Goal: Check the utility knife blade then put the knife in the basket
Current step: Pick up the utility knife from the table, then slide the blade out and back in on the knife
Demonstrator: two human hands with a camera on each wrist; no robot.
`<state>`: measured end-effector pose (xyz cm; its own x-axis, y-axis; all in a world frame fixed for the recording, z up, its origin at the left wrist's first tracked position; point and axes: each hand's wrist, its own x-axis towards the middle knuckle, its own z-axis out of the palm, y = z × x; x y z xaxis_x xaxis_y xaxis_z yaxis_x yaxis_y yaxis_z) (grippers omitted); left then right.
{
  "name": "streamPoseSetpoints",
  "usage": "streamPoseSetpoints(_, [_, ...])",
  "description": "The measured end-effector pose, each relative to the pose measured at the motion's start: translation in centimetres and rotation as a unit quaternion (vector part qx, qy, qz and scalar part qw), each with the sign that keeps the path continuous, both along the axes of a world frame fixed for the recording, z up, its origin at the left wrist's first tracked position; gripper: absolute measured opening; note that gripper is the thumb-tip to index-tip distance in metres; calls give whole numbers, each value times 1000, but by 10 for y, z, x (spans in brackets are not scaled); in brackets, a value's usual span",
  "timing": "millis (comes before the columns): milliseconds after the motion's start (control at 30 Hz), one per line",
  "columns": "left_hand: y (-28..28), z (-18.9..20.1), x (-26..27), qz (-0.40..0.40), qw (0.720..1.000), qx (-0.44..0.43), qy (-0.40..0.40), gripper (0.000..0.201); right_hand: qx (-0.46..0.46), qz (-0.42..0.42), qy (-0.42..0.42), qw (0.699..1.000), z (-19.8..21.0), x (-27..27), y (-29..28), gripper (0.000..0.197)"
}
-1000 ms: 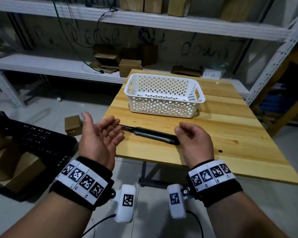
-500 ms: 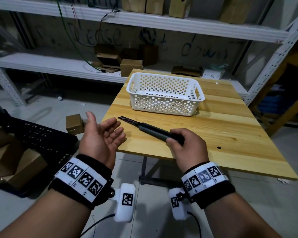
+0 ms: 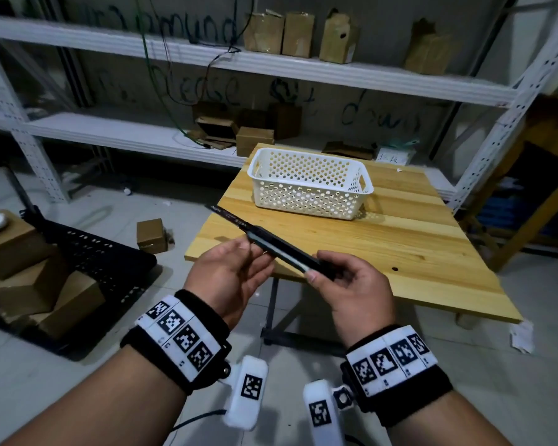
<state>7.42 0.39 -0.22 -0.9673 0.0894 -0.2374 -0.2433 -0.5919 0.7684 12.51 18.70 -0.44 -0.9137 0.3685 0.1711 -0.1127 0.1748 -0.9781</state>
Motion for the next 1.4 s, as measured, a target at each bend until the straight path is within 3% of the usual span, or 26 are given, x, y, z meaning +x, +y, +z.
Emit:
streamPoseSetpoints(167, [3,5,18,-25,997,-51,45,32,-150,69,-58,985,-6,14,5,47])
streamPoseSetpoints(300, [7,1,23,-31,995,-73,66,28,-193,155,-146,958,-6,22,4,47])
streamPoseSetpoints(400, [11,-3,23,-43,990,-106,79,27,-231,220,-194,928,1,28,0,27])
streamPoseSetpoints(667, [17,-6,26,-81,985,-109,107,23,-250,247,-242,905,12,23,-11,24])
streamPoseSetpoints(733, [15,-8,25,-95,982,-117,115,23,-257,248,-241,903,12,22,-12,28])
streamPoseSetpoints(867, [16,-10,22,-109,976,-130,134,25,-263,245,-246,900,13,20,-13,60])
streamPoseSetpoints(1033, [21,-15,21,-140,965,-161,153,31,-232,232,-272,905,13,21,-12,80])
streamPoseSetpoints(1167, [21,-15,22,-127,962,-174,167,25,-193,209,-265,921,9,22,-12,79])
streamPoseSetpoints(1400, [18,-13,24,-122,966,-166,157,25,-191,222,-243,925,11,25,-11,68])
